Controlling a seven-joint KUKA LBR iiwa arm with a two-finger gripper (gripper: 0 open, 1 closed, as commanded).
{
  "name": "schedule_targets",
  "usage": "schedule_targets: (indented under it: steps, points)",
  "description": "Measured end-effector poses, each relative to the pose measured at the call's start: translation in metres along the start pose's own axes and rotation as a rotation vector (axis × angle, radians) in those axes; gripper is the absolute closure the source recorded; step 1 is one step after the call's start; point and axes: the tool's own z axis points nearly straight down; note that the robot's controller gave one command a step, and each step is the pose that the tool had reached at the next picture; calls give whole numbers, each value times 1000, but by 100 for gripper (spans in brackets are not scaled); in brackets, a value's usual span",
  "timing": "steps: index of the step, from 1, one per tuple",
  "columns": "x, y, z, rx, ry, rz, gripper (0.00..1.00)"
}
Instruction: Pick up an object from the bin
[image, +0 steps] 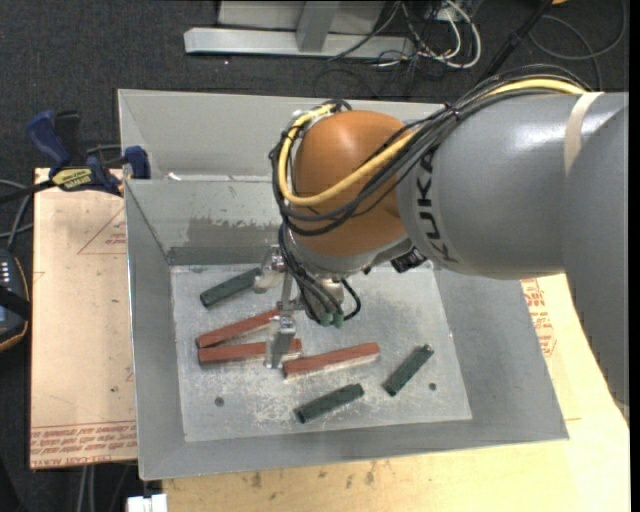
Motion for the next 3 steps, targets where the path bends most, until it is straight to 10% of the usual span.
schedule_targets:
  steps: [1, 2, 3]
  points:
    - [13, -23, 72, 3, 9, -58, 0]
    - [-82, -2, 120, -4, -13, -373, 100]
    - [-82, -2, 120, -4, -13, -373, 100]
